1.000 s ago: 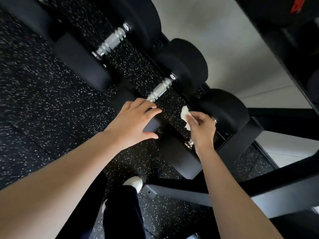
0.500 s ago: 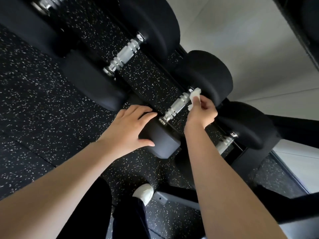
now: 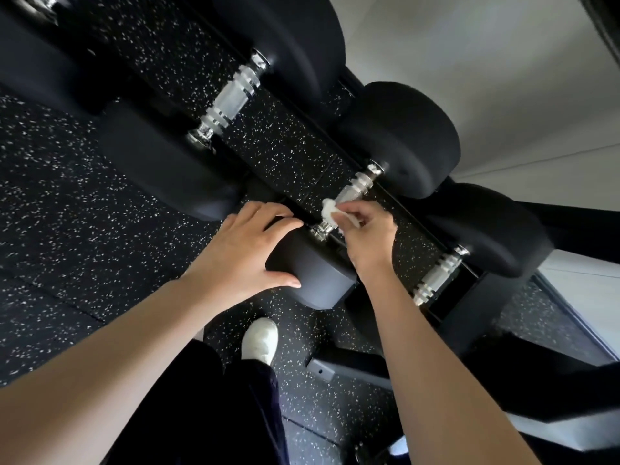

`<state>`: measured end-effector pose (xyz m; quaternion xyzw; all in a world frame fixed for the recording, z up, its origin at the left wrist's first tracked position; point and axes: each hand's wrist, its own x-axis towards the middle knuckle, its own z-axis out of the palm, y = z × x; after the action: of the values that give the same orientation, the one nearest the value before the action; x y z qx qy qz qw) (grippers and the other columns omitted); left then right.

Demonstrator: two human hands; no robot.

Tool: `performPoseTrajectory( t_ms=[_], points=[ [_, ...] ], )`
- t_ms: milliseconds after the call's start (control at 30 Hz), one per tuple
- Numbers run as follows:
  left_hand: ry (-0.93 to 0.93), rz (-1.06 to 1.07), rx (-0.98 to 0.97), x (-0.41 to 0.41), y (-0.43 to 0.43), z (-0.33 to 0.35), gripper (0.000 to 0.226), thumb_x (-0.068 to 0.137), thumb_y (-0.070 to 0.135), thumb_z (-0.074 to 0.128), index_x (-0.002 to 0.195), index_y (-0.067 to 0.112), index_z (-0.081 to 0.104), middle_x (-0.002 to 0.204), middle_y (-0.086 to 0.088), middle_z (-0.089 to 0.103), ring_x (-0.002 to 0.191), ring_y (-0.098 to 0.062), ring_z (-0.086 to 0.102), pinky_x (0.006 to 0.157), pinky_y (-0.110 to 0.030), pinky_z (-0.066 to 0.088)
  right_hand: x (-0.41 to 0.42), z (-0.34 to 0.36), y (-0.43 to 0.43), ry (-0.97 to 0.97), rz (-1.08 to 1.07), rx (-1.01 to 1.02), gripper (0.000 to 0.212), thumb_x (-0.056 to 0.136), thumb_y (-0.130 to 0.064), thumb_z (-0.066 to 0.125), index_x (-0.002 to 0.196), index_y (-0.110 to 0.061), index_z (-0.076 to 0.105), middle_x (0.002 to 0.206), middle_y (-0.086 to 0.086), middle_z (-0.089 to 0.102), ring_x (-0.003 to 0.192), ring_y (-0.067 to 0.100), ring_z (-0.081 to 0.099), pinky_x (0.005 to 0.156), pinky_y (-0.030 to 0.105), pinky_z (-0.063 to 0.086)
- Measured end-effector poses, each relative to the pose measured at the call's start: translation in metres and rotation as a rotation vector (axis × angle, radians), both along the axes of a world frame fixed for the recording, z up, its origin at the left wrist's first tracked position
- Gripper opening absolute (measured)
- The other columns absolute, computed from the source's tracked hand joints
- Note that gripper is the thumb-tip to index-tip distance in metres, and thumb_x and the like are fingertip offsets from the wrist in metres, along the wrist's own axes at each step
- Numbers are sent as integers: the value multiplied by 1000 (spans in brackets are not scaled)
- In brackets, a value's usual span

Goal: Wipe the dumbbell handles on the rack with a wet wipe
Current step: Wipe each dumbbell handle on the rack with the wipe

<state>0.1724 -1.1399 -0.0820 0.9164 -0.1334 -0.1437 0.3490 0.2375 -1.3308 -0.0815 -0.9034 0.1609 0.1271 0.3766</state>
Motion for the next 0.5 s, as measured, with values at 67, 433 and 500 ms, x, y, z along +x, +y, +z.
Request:
performPoseTrajectory(
  t_ms=[67,433,500],
  points=[
    [-5,11,-4,-1,-1,0,79,61,56,71,129,21,49,129,3,46,118,-22,38,94,-48,41,-10,-3,1,46,53,13,11,76,-8,75,84,-15,73,96,1,64,75,-3,54,70,2,41],
    [-8,26,-30,-1,0,-5,78,62,60,64,129,23,47,130,6,44,118,-22,38,93,-52,44,-18,-6,-10,-1,-232,235,24,81,-1,67,77,-24,66,76,-7,65,69,4,58,67,18,49],
    [-11,22,-37,-1,0,-5,79,63,65,60,129,25,45,130,6,44,118,-22,37,93,-52,45,-10,-5,-11,-62,-350,289,22,82,0,66,80,-22,65,79,-8,64,71,1,59,66,14,48]
  ],
)
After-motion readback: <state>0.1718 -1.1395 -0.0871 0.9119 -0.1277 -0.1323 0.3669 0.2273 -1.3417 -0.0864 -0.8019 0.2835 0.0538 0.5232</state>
